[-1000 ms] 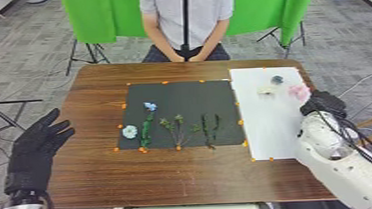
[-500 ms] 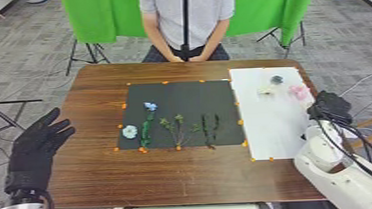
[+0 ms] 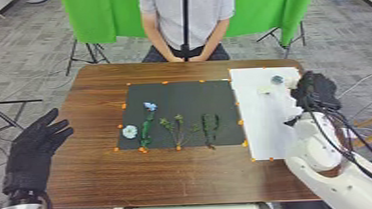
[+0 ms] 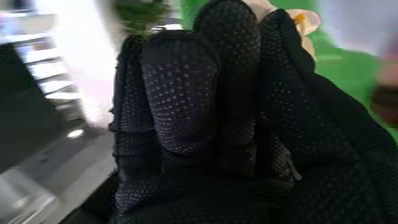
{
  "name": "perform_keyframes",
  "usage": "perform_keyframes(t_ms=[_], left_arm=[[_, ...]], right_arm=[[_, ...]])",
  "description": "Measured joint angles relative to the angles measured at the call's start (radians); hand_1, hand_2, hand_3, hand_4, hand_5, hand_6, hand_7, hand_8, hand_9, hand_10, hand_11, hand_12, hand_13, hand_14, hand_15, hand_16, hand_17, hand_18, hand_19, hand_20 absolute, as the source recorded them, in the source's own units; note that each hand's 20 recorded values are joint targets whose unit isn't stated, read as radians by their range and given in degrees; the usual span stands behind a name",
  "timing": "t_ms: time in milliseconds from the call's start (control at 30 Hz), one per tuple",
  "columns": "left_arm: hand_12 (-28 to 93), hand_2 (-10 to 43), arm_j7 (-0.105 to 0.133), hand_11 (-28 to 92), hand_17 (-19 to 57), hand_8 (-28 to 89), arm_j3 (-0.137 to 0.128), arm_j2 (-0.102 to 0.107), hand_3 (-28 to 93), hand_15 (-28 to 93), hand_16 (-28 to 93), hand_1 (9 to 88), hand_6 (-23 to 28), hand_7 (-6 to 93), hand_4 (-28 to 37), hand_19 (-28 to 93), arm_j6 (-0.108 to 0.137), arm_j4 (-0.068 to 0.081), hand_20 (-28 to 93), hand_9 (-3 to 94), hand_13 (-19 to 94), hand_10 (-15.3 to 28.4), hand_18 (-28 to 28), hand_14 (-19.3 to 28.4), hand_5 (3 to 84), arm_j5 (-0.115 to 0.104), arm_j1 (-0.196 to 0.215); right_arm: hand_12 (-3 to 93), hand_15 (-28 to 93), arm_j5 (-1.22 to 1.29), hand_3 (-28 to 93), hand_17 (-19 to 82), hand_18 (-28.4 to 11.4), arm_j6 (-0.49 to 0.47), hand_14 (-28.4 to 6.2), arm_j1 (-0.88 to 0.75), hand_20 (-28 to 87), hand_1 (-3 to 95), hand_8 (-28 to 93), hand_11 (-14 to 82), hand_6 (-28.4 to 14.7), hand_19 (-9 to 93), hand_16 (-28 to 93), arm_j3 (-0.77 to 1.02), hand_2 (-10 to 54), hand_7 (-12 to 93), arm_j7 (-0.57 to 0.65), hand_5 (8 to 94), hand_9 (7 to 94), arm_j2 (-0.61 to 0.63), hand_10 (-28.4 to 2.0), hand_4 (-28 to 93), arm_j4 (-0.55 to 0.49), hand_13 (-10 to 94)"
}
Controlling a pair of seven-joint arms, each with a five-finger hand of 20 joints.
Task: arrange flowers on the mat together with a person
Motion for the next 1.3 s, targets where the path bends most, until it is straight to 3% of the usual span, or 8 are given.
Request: perform_keyframes(t_ms=[300,500,800,1033,1300], left_arm=[[9,5.9,0.000,29,-9.5,-10,-0.001,0.003,80,58,-12,21.8,9.1,14.5,-28.3,52,0.000,-0.002,10,35.1,24,20.0,21.2,26.5,38.4,0.000,0.000],[9,5.9,-0.003,29,-9.5,-10,0.000,0.005,80,58,-12,21.8,9.0,14.5,-28.3,52,-0.001,-0.001,10,35.1,24,20.1,21.3,26.5,38.4,0.001,-0.006],[9,6.0,-0.032,29,-9.5,-10,0.000,0.006,80,58,-12,21.9,9.1,14.6,-28.3,52,-0.012,0.003,10,35.1,24,20.0,21.3,26.5,38.4,0.011,-0.031],[9,6.1,-0.056,29,-9.6,-10,0.008,0.006,80,58,-12,21.9,9.0,14.6,-28.3,52,-0.032,0.016,10,35.1,24,20.0,21.4,26.5,38.4,0.018,-0.063],[9,6.1,-0.079,29,-9.6,-10,0.008,0.006,80,58,-12,22.0,9.1,14.7,-28.3,52,-0.046,0.021,10,35.1,24,19.9,21.3,26.4,38.5,0.025,-0.084]], right_arm=[[39.0,58,0.094,64,39,-15.9,-0.022,-4.0,0.308,-14,60.7,4,19.2,1.2,91,20,-0.304,-9.5,17,-0.155,85.8,92.6,-0.067,-5.5,-28,-0.054,83],[39.1,59,0.102,64,38,-15.8,-0.123,-4.0,0.438,-13,60.2,4,19.5,1.2,90,20,-0.420,-9.5,18,-0.197,85.2,91.8,-0.182,-5.6,-28,-0.026,82],[38.9,60,0.132,65,37,-15.6,-0.216,-4.0,0.517,-12,59.4,4,20.3,1.7,90,20,-0.555,-9.5,18,-0.245,84.3,91.1,-0.312,-5.8,-28,0.084,81],[38.8,60,0.137,65,37,-15.3,-0.265,-4.1,0.515,-12,59.1,3,20.7,1.8,89,20,-0.602,-9.5,19,-0.250,83.8,90.4,-0.369,-5.8,-28,0.168,80],[38.3,60,0.141,65,36,-15.5,-0.322,-4.4,0.510,-10,57.9,2,21.0,2.2,88,20,-0.637,-9.5,18,-0.246,81.5,89.5,-0.387,-6.0,-28,0.191,80]])
